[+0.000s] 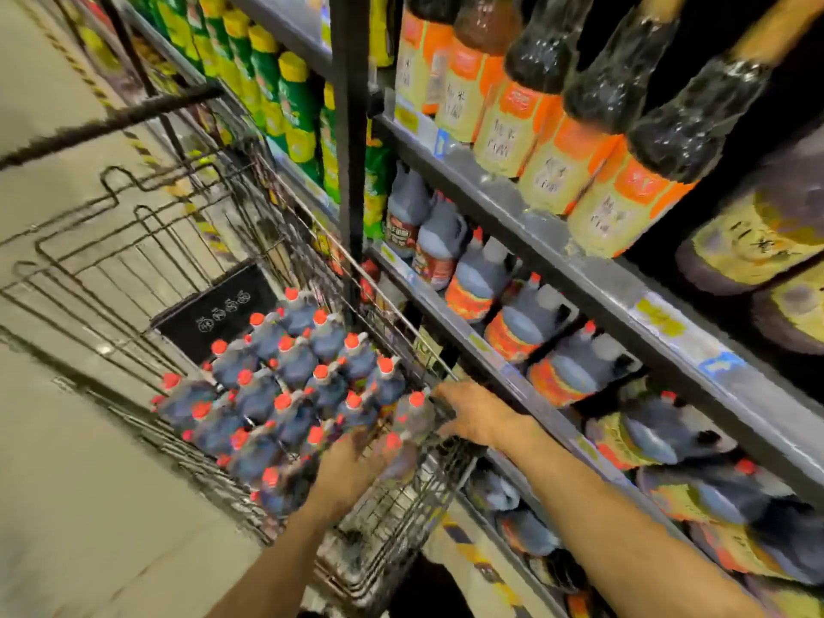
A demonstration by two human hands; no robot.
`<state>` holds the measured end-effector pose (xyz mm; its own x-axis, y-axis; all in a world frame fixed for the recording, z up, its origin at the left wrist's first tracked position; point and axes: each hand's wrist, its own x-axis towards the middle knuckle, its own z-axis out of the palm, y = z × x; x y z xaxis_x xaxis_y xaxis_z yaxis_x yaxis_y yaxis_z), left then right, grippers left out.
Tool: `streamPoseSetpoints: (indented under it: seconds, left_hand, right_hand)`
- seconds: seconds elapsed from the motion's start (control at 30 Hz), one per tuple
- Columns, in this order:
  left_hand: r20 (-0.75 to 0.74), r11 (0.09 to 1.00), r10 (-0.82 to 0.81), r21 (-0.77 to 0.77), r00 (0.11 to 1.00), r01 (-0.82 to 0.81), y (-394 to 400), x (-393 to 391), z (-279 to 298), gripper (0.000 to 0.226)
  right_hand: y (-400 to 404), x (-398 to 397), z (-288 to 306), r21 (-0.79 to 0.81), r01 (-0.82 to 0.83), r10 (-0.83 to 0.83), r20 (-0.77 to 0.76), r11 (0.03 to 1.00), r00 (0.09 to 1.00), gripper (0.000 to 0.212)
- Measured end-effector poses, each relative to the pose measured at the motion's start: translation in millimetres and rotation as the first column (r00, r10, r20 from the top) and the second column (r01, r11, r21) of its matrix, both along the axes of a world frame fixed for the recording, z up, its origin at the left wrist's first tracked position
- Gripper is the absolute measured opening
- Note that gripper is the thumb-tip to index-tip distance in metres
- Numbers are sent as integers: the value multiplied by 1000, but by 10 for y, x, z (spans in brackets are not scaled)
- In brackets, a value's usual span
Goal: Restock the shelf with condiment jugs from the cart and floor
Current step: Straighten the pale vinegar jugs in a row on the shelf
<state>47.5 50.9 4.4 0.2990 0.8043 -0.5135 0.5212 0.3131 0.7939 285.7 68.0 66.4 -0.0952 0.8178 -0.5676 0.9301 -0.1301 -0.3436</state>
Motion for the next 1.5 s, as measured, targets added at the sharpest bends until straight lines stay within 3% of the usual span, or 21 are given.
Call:
streamPoseSetpoints:
  seconds: [0.03, 0.13, 0.27, 0.37, 0.43, 0.53, 0.8, 0.97, 1.13, 1.23, 1.3, 1.4, 1.5]
  left_hand:
    - [-33, 1000, 6, -18, 999, -7, -25, 28, -111, 32]
    - [-69, 997, 45, -54, 997, -49, -46, 155, -385, 76]
    - [-93, 991, 99, -75, 991, -106, -16, 376, -558, 54]
    - [-108, 990, 135, -36, 985, -139, -12, 490, -823, 58]
    - [-166, 993, 115, -18, 980, -119, -27, 559, -915, 48]
    - [-155, 987, 160, 24, 975, -159, -55, 640, -1036, 46]
    - [-171, 987, 161, 50, 972, -155, -73, 368, -1069, 45]
    - [-238, 994, 61, 105, 969, -36, -22, 29, -1106, 33]
    - [-173, 994, 11, 111, 985, 9, -142, -116, -1175, 36]
    - [-154, 995, 75, 81, 985, -63, -165, -114, -1213, 48]
    - [-162, 977, 212, 8, 964, -214, -219, -96, -1241, 66]
    - [-162, 917, 352, -139, 922, -375, -433, -116, -1406, 86]
    - [-159, 847, 374, -344, 914, -407, -563, -82, -1593, 99]
  right_hand:
    - [89, 11, -130, -12, -25, 25, -9, 1000, 1000, 60]
    - [309, 37, -484, -37, -92, 91, -35, 995, 995, 51]
    - [509, 37, -878, -6, -173, 173, -31, 985, 984, 51]
    - [574, 131, -1401, -15, -274, 273, -39, 962, 961, 26]
    - [580, 139, -1576, -8, -266, 265, -41, 964, 963, 27]
    - [560, 53, -1470, 39, -264, 263, 15, 964, 965, 43]
    - [411, -53, -1492, 56, -248, 245, 53, 967, 968, 32]
    - [238, -243, -1490, 80, -233, 236, -32, 969, 971, 32]
    - [166, -344, -1541, 80, -86, 102, -218, 993, 971, 29]
    - [159, -275, -1567, -33, 89, -94, -412, 996, 906, 35]
    - [123, -205, -1602, -142, 142, -194, -478, 980, 857, 45]
    - [86, -97, -1745, -278, 162, -285, -496, 947, 820, 72]
    - [130, -67, -1852, -369, 120, -296, -468, 922, 833, 95]
